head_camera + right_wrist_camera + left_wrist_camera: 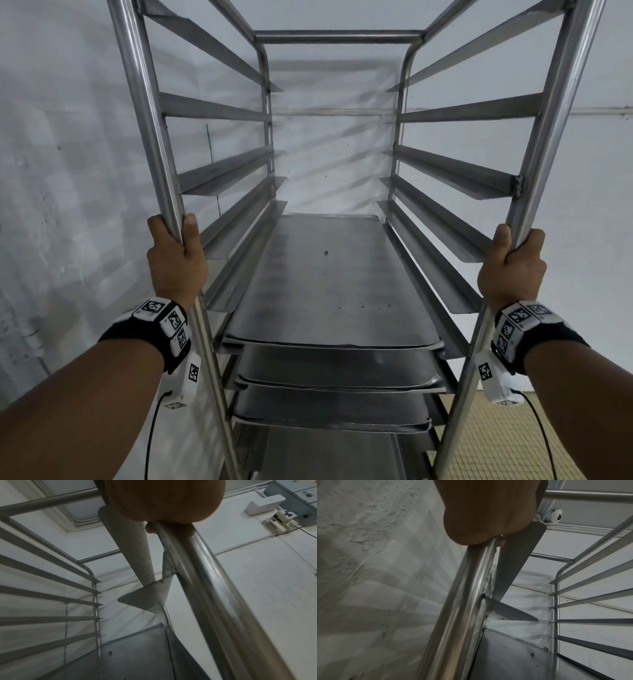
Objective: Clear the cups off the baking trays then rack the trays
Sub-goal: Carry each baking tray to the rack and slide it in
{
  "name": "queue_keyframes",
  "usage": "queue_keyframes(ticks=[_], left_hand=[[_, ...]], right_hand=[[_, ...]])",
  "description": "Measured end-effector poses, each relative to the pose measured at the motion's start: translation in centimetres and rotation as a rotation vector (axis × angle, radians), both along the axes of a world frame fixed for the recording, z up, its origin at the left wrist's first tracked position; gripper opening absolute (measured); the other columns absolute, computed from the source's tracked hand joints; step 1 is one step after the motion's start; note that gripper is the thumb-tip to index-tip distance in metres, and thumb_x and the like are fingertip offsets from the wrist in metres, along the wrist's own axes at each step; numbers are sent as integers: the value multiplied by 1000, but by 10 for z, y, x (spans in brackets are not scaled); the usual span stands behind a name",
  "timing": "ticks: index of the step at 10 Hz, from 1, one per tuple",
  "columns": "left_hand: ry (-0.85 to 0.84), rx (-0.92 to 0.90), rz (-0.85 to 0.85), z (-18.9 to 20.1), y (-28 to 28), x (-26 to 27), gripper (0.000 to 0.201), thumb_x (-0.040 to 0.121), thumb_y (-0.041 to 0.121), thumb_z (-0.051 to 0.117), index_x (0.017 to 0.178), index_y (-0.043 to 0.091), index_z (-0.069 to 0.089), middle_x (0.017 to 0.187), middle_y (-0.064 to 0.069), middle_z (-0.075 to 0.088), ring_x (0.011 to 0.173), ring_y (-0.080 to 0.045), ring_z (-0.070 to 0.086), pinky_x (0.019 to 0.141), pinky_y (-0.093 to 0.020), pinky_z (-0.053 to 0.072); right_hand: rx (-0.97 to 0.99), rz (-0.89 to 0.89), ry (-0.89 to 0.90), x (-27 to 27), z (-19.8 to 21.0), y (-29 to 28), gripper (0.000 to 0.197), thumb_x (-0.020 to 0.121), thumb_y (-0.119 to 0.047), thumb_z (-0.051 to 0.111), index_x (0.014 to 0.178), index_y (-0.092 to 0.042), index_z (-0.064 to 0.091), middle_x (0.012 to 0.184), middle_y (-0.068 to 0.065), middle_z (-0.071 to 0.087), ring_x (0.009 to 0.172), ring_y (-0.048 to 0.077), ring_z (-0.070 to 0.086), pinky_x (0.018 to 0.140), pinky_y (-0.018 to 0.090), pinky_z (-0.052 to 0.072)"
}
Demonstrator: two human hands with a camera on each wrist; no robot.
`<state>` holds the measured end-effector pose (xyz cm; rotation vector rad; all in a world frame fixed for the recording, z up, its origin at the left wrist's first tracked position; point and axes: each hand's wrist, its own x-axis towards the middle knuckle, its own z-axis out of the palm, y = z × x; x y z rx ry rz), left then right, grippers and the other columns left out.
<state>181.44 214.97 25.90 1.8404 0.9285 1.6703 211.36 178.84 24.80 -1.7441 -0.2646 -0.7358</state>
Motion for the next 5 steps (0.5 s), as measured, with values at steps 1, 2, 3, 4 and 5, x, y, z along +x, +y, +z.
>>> queue_keyframes(ticks=[1,2,3,4,5], left_hand=[[99,-67,-44,1,1,-7,56,94,75,34,116,23,33,78,-15,64,66,-38,64,65,-51,56],[204,-181,-117,12,-4,-17,59,90,79,33,115,25,32,90,-13,66,76,-39,67,77,-53,57],[394,-373,-135,29,-22,-25,69,98,63,41,141,11,22,127,-23,59,110,-41,60,98,-50,48],[502,-499,-151,47,-47,-27,115,86,62,62,157,4,-7,157,-23,32,137,-40,43,113,-45,39],[557,-276,-264,44,-95,-35,112,80,75,62,160,16,10,158,-15,31,141,-34,40,113,-44,39]], right_hand=[[-91,-7,45,-7,1,-5,50,102,-57,34,113,-8,36,78,19,53,76,47,56,67,47,45],[-242,-2,146,-18,9,-15,50,101,-62,28,111,-13,31,83,21,54,85,50,59,73,49,43],[-386,28,321,-36,26,-24,49,103,-54,31,121,-8,34,111,32,58,106,52,57,85,51,41],[-479,94,394,-64,46,-21,66,99,-34,46,149,0,19,147,31,38,130,49,45,106,52,37],[-506,256,262,-121,42,-18,85,94,-51,53,159,-21,7,162,15,25,140,39,40,113,50,36]])
